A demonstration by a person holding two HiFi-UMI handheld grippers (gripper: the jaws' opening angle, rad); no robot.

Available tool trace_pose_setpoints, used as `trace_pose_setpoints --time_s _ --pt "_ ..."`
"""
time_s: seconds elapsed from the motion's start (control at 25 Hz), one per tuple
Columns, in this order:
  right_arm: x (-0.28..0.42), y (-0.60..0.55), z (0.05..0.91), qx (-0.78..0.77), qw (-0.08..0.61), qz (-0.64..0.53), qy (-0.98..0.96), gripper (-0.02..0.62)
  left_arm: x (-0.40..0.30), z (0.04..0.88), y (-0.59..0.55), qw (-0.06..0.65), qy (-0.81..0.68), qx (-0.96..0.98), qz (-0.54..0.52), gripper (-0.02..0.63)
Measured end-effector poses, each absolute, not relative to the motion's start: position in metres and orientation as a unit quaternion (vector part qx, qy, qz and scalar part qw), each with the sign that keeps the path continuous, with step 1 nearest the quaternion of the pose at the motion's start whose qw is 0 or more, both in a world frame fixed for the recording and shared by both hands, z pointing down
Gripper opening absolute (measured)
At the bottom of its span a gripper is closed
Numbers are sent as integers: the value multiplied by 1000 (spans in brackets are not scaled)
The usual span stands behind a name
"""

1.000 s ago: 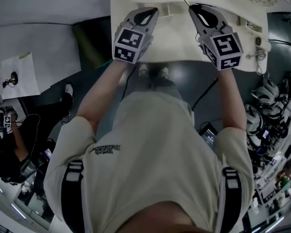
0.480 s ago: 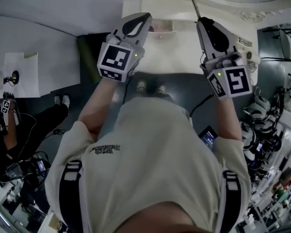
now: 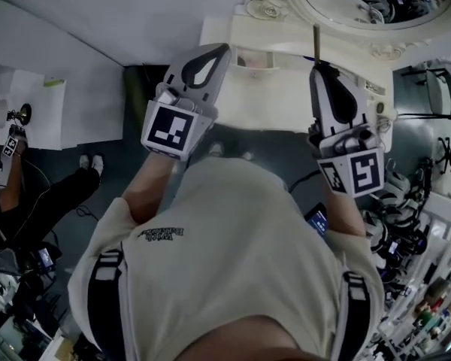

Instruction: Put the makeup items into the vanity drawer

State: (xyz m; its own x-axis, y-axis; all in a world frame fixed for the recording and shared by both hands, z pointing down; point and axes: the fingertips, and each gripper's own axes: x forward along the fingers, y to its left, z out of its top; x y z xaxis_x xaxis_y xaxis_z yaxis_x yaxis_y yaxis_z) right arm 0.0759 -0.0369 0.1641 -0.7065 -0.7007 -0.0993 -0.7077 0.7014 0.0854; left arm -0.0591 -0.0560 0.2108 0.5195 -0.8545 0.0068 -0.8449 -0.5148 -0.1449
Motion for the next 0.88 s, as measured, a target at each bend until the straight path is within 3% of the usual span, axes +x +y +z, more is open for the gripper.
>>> trace_pose_setpoints --time_s 0.4,0.88 --pt "71 -15 168 -374 62 21 925 29 -66 201 -31 57 492 -868 -37 14" --pt "62 -26 178 -356 49 12 933 29 -72 197 -35 53 504 -861 -35 14"
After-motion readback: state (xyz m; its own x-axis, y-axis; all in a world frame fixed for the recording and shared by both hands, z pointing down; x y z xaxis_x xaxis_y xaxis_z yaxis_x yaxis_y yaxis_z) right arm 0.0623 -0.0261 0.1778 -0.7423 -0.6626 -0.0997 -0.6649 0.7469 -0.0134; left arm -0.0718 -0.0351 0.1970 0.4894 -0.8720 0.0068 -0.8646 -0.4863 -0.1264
